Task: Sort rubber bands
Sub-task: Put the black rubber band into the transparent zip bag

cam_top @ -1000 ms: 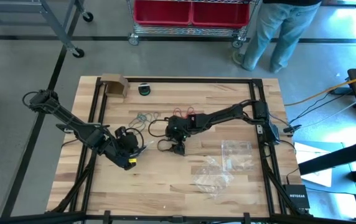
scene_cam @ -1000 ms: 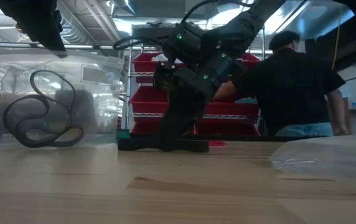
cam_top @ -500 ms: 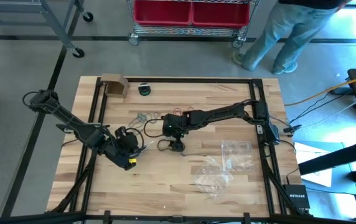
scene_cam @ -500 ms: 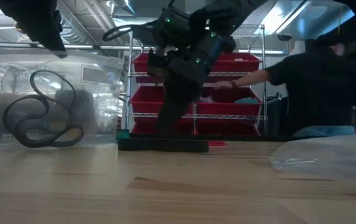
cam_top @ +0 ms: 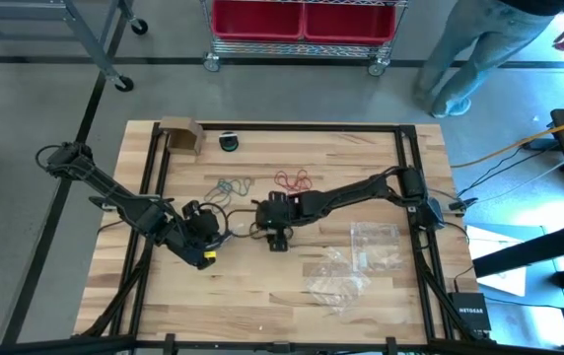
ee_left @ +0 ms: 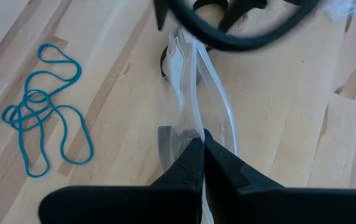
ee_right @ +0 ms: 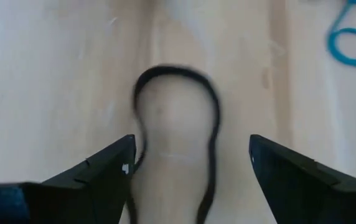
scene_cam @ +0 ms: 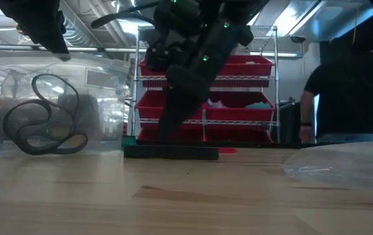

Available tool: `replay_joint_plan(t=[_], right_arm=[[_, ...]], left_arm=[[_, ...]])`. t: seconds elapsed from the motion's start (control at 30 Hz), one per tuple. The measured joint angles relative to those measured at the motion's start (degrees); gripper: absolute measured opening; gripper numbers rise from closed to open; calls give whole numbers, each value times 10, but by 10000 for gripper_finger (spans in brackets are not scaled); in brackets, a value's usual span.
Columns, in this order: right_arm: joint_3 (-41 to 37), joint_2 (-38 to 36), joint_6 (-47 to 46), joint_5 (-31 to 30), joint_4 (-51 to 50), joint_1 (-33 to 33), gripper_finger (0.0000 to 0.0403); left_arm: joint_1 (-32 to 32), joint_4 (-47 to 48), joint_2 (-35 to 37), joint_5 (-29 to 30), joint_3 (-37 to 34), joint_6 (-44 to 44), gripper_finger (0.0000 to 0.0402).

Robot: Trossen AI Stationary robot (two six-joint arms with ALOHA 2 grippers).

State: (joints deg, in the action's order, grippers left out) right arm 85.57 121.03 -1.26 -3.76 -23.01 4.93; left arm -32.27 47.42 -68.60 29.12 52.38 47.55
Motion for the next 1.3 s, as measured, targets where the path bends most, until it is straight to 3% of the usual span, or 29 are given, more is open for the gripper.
replay_joint_plan(t=[0.4,0.6,0.73,1.07,1.17,1.3], right_arm=[[0,14,-18,-37,0,23,303],[2,35,-32,-106,-6,23,303],[1,36,-30,-110,-2,19,303],[2,43,-35,-21,-2,-12,300],[2,44,-35,-13,-2,-13,278],[2,45,-35,-3,-1,-12,218]], left_arm=[[0,-1,0,0,0,3,0],[0,-1,0,0,0,4,0],[0,-2,0,1,0,2,0],[0,-3,0,1,0,0,0],[0,-3,0,-1,0,2,0],[0,-4,0,-1,0,3,0]])
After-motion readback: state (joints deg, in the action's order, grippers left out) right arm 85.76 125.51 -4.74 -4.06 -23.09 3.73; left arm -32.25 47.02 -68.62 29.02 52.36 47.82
